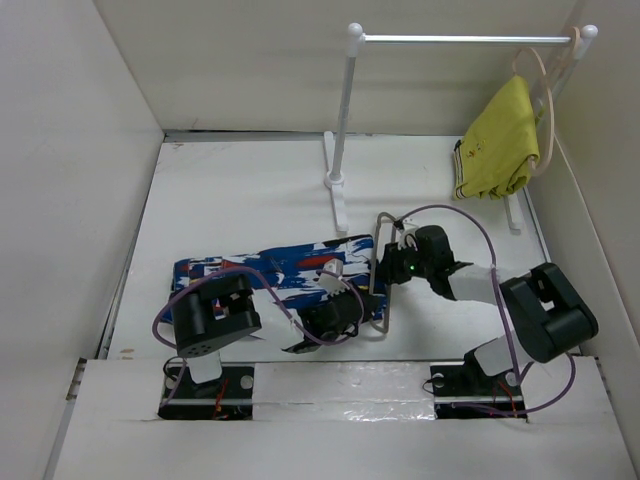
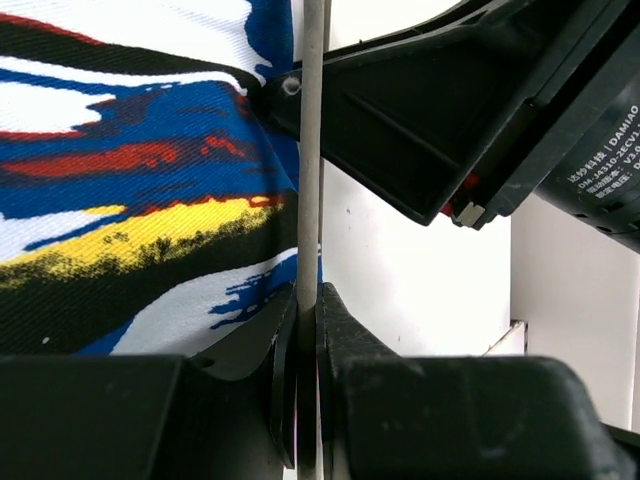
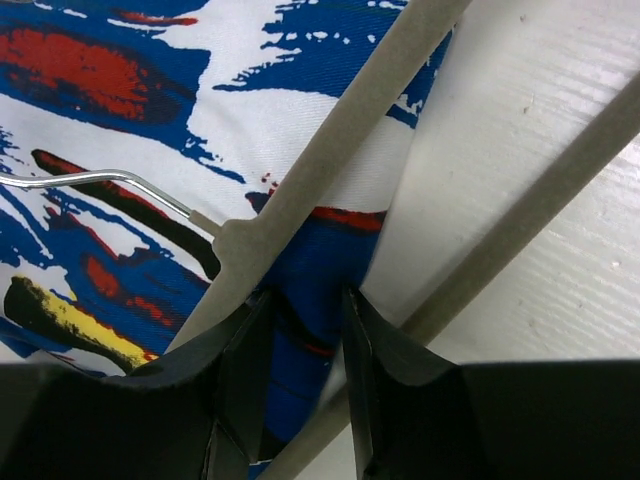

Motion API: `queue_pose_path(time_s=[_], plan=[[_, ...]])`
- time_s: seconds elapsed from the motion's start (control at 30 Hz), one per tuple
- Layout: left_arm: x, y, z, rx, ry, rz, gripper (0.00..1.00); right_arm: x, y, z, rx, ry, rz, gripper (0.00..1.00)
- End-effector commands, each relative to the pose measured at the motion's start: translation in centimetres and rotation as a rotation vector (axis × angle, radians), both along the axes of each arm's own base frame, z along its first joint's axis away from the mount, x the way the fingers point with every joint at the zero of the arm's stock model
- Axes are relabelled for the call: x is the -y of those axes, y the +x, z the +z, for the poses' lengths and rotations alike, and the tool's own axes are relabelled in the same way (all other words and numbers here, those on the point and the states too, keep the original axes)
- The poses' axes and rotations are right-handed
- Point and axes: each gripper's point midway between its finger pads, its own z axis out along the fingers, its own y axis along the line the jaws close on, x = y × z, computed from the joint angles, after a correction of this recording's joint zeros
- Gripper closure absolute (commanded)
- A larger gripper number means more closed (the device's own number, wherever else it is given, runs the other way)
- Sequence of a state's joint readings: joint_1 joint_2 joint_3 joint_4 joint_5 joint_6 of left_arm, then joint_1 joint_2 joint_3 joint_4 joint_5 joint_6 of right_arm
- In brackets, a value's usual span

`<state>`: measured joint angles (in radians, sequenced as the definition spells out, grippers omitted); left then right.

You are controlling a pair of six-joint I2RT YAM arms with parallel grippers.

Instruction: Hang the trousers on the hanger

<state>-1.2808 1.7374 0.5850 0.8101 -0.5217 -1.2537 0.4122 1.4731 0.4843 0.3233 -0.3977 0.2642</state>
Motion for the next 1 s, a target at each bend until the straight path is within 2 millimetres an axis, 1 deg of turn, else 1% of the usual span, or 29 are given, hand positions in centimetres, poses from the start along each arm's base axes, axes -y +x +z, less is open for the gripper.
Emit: queue_pose_path(time_s=[0.0,0.03,0.07,0.13,0.17,0.2,0.23,0.27,0.3,0.33,0.4,0.43,0.5,0.57,0.6,0.63,0.67,0.73,0.77,0.8,0.83,0.87,0.93,0.97], plan=[[0.0,1.2,0.9,0.017,-0.039,0.025,1.00,-0.7,1.7,0.9,0.058,0.026,0.005,0.60],[-0.3,1.6,0.9,0.019,-0.036,0.035,1.00,-0.7,1.7,0.8,0.054,0.027,0.007,0.60],[-0.3,1.6,0.9,0.022,-0.033,0.035,1.00,-0.8,1.6,0.8,0.053,0.030,0.014,0.69],[-0.5,1.7,1.0,0.028,-0.029,0.038,1.00,-1.0,1.5,1.2,0.059,0.046,0.018,0.97],[-0.7,1.8,1.1,0.034,-0.028,0.045,1.00,-0.7,1.6,1.5,0.062,0.053,0.012,1.00],[-1.1,2.2,1.0,0.040,-0.021,0.059,1.00,-0.6,1.8,2.5,0.085,0.073,-0.001,1.00],[-1.3,2.2,1.3,0.043,-0.022,0.063,1.00,-0.5,1.6,3.0,0.092,0.082,-0.005,1.00],[-1.5,2.3,1.3,0.048,-0.018,0.070,1.00,0.1,1.3,3.0,0.089,0.086,-0.023,1.00],[-1.9,2.6,1.2,0.047,-0.014,0.084,1.00,0.7,1.6,4.2,0.114,0.104,-0.049,1.00],[-2.3,2.5,1.0,0.043,-0.011,0.088,1.00,1.1,1.5,4.5,0.115,0.108,-0.061,1.00],[-3.2,2.9,0.4,0.026,-0.001,0.103,1.00,2.0,1.0,4.8,0.100,0.122,-0.081,1.00],[-3.2,2.7,-0.1,0.009,-0.005,0.097,1.00,2.9,1.4,5.8,0.127,0.142,-0.112,1.00],[-3.2,2.2,-0.6,-0.012,-0.013,0.080,1.00,3.6,1.3,7.0,0.141,0.183,-0.128,1.00],[-3.7,2.6,-0.6,-0.013,-0.016,0.099,1.00,3.9,1.3,7.7,0.147,0.188,-0.130,1.00],[-3.9,2.7,-0.4,-0.005,-0.016,0.108,1.00,3.9,0.9,7.6,0.131,0.182,-0.123,1.00],[-4.2,2.7,0.1,0.007,-0.019,0.113,1.00,4.1,1.0,7.9,0.134,0.187,-0.124,1.00],[-4.7,3.0,0.2,0.021,-0.004,0.134,1.00,4.3,0.8,8.5,0.146,0.201,-0.122,1.00],[-5.3,3.0,-0.2,0.019,0.020,0.143,1.00,5.0,0.5,8.7,0.143,0.209,-0.140,1.00],[-5.2,2.8,-0.6,0.009,0.028,0.130,1.00,5.8,0.7,9.8,0.179,0.222,-0.164,1.00],[-5.0,2.5,-0.8,-0.004,0.021,0.117,1.00,6.1,0.9,10.6,0.189,0.248,-0.186,1.00],[-4.6,2.3,-1.6,-0.016,0.030,0.099,1.00,6.2,1.2,11.5,0.218,0.269,-0.196,1.00],[-3.9,1.8,-1.9,-0.033,0.023,0.059,1.00,6.0,1.5,12.7,0.248,0.292,-0.185,1.00],[-2.1,1.7,-1.9,-0.028,0.018,0.008,1.00,5.6,2.0,13.9,0.253,0.304,-0.162,1.00],[-1.4,1.5,-2.1,-0.035,0.022,-0.019,1.00,5.3,2.6,15.0,0.266,0.310,-0.146,1.00]])
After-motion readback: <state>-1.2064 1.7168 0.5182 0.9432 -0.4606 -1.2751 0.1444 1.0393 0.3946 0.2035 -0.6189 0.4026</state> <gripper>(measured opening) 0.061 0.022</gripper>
